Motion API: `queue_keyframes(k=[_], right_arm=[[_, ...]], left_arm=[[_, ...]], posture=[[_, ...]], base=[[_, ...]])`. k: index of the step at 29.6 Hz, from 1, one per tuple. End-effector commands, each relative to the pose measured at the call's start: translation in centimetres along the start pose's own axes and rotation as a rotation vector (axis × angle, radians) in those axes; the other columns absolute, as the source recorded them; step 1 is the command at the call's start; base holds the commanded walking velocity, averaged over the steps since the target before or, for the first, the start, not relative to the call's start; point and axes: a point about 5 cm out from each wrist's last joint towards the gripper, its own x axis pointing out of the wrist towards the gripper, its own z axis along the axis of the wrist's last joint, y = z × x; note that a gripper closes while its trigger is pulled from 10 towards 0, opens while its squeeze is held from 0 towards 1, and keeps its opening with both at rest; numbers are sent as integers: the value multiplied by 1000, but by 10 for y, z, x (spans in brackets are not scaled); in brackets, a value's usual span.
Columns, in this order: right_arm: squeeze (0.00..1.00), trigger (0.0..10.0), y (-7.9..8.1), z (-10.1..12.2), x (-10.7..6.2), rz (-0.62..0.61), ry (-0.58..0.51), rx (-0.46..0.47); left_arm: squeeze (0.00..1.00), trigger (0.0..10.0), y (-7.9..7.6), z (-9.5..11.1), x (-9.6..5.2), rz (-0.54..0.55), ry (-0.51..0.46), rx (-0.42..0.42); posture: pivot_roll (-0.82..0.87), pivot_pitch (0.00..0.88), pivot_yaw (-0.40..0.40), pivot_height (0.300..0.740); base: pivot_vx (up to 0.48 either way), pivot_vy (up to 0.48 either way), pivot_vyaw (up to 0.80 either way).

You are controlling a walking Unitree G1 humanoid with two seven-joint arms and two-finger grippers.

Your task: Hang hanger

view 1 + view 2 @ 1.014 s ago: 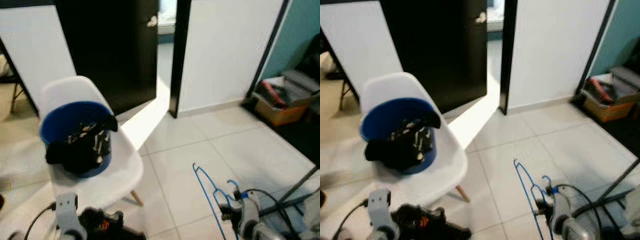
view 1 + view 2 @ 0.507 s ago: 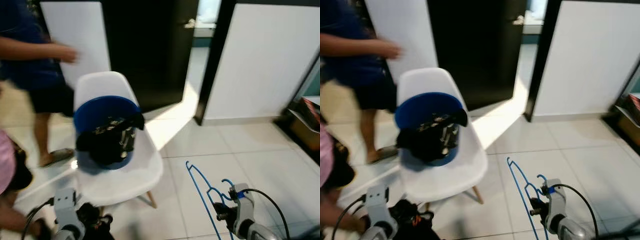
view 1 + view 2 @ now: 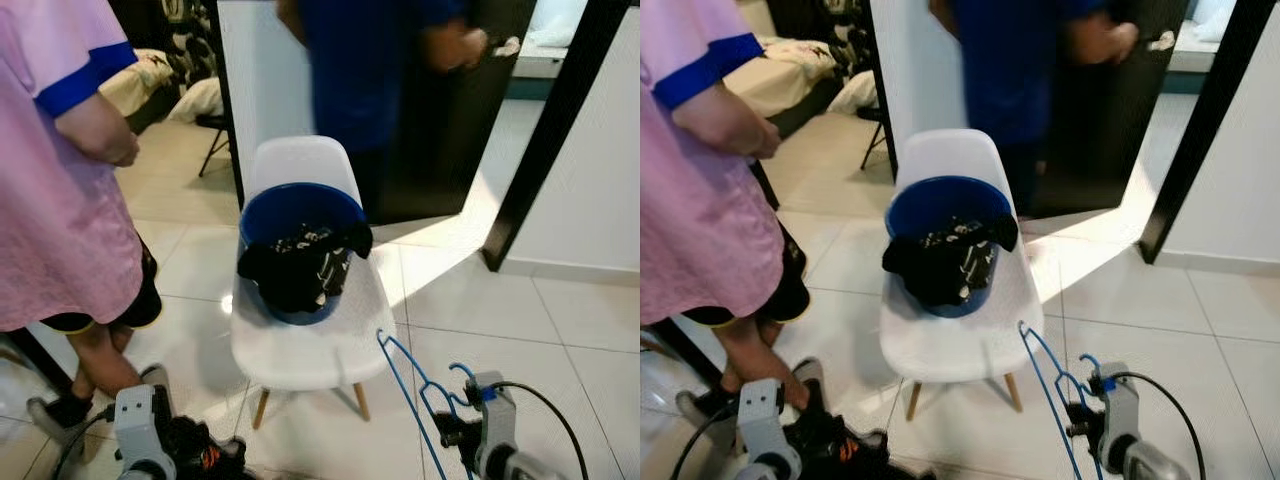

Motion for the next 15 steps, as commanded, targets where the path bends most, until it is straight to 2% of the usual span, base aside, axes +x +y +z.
queue_keyframes(k=[1,14,15], right_arm=[[0,10000,1,-3,-1,16,7,2],[0,10000,2,-1,-2,61,-16,15],[0,10000,3,8,-2,102,-45,-6]], left_arm=[[0,10000,2,-3,-3,5,9,8],[0,10000,0,-2,-4,-14,-10,33],[0,10000,-3,1,-4,-35,-28,88]], posture=[[18,0,-36,740],[25,0,-40,740],[19,0,-41,740]], base=[[0,0,800],[0,0,800],[0,0,800]])
